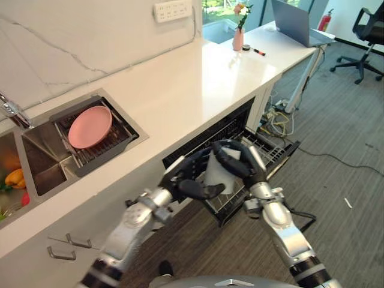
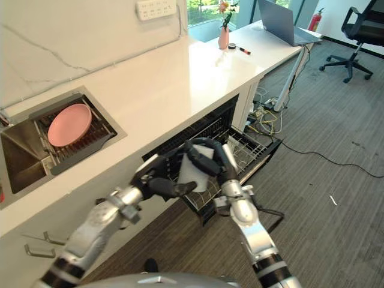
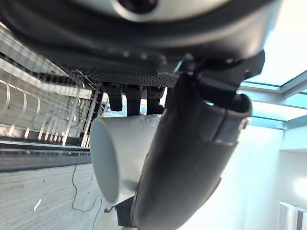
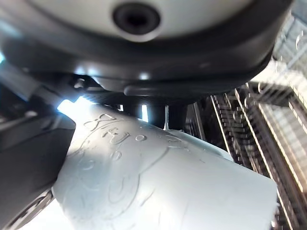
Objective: Place the dishes in the dishwasher.
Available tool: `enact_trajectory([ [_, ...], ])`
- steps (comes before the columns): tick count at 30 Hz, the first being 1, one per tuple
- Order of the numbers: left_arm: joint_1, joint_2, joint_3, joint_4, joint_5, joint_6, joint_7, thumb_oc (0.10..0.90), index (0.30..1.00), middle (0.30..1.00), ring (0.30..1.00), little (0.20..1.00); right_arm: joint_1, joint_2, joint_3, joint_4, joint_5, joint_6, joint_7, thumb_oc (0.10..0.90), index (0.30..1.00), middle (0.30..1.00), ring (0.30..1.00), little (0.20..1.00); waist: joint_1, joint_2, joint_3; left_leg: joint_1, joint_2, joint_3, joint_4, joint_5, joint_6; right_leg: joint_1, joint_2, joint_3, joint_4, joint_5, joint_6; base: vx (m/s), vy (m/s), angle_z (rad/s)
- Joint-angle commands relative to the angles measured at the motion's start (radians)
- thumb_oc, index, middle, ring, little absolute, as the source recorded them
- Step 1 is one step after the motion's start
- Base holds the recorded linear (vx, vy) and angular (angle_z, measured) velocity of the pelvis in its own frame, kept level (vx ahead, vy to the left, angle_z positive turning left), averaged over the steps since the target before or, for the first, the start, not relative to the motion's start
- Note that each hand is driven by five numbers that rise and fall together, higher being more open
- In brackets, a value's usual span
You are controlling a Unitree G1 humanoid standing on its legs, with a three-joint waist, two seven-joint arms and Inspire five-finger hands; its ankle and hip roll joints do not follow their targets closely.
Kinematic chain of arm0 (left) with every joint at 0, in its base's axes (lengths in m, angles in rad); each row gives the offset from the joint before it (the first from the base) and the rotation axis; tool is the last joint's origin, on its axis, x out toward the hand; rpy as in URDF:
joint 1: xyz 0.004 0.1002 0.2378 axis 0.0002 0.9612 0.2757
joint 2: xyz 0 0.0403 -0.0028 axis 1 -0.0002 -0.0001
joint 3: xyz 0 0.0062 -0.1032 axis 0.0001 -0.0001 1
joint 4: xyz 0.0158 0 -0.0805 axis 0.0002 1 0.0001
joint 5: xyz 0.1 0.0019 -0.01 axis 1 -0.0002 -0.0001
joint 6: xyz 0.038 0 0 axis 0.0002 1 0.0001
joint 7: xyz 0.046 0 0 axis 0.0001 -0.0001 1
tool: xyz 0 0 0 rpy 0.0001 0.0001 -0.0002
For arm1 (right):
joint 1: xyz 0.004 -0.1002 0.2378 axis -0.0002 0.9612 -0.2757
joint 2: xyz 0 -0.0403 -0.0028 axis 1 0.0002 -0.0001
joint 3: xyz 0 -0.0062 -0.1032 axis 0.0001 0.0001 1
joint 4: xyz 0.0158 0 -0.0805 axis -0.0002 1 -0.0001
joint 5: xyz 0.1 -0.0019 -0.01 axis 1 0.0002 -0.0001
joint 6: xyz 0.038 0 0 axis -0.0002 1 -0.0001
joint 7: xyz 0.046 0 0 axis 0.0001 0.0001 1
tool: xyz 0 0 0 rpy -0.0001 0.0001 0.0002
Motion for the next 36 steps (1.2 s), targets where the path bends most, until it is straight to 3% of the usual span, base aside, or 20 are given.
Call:
enact_trajectory([
  [1,-0.126,0.061,0.105,0.043,0.086,-0.193,0.128,0.8,0.9,0.9,0.9,0.9,-0.035,-0.08,-0.159,-0.039,0.075,-0.049,-0.018,0.4,0.3,0.3,0.3,0.3,0.007,0.003,-0.056,0.105,0.028,0.043,0.004,-0.109,-0.003,-0.057,-0.006,0.018,0.008,0.001,0.022,0.01,0.005,-0.22],
  [10,-0.234,0.023,0.031,0.106,0.152,-0.208,0.185,0.8,0.9,0.9,0.9,0.9,-0.031,-0.078,-0.134,-0.129,0.053,-0.065,-0.028,0.4,0.3,0.3,0.3,0.3,-0.027,0.009,-0.065,0.126,0.021,0.076,0.004,-0.124,0.004,-0.069,-0.009,0.049,0.008,0.011,0.029,0.0,0.007,-0.18],
  [14,-0.259,0.024,0.021,0.101,0.202,-0.22,0.213,0.8,0.9,0.9,0.9,0.9,-0.039,-0.075,-0.116,-0.14,0.058,-0.073,-0.029,0.4,0.3,0.3,0.3,0.3,-0.028,0.009,-0.064,0.128,0.018,0.08,0.004,-0.126,0.005,-0.07,-0.011,0.052,0.008,0.012,0.03,0.0,-0.001,-0.01],
  [18,-0.311,0.041,0.006,0.094,0.354,-0.255,0.291,0.8,0.9,0.9,0.9,0.9,-0.046,-0.087,-0.087,-0.18,0.035,-0.096,-0.039,0.4,0.3,0.3,0.3,0.3,-0.028,0.007,-0.061,0.127,0.017,0.076,0.004,-0.127,0.004,-0.066,-0.013,0.047,0.008,0.013,0.032,0.0,0.0,0.0],
  [22,-0.322,0.038,-0.001,0.096,0.36,-0.259,0.307,0.8,0.9,0.9,0.9,0.9,-0.052,-0.085,-0.078,-0.178,0.028,-0.101,-0.057,0.4,0.3,0.3,0.3,0.3,-0.029,0.008,-0.063,0.123,0.016,0.072,0.004,-0.127,0.004,-0.068,-0.015,0.042,0.008,0.013,0.032,0.0,-0.006,0.03],
  [23,-0.321,0.038,-0.001,0.094,0.358,-0.259,0.309,0.4,0.3,0.3,0.3,0.3,-0.053,-0.085,-0.075,-0.179,0.027,-0.1,-0.059,0.4,0.3,0.3,0.3,0.3,-0.028,0.008,-0.063,0.123,0.015,0.07,0.004,-0.127,0.004,-0.067,-0.014,0.041,0.008,0.013,0.032,0.0,0.0,0.0],
  [36,-0.323,0.045,0.005,0.084,0.349,-0.266,0.304,0.4,0.3,0.3,0.3,0.3,-0.06,-0.095,-0.079,-0.199,-0.03,-0.102,-0.067,0.4,0.3,0.3,0.3,0.3,-0.026,0.01,-0.063,0.121,0.014,0.064,0.004,-0.129,0.004,-0.064,-0.013,0.037,0.008,0.011,0.032,0.0,0.0,0.0],
])
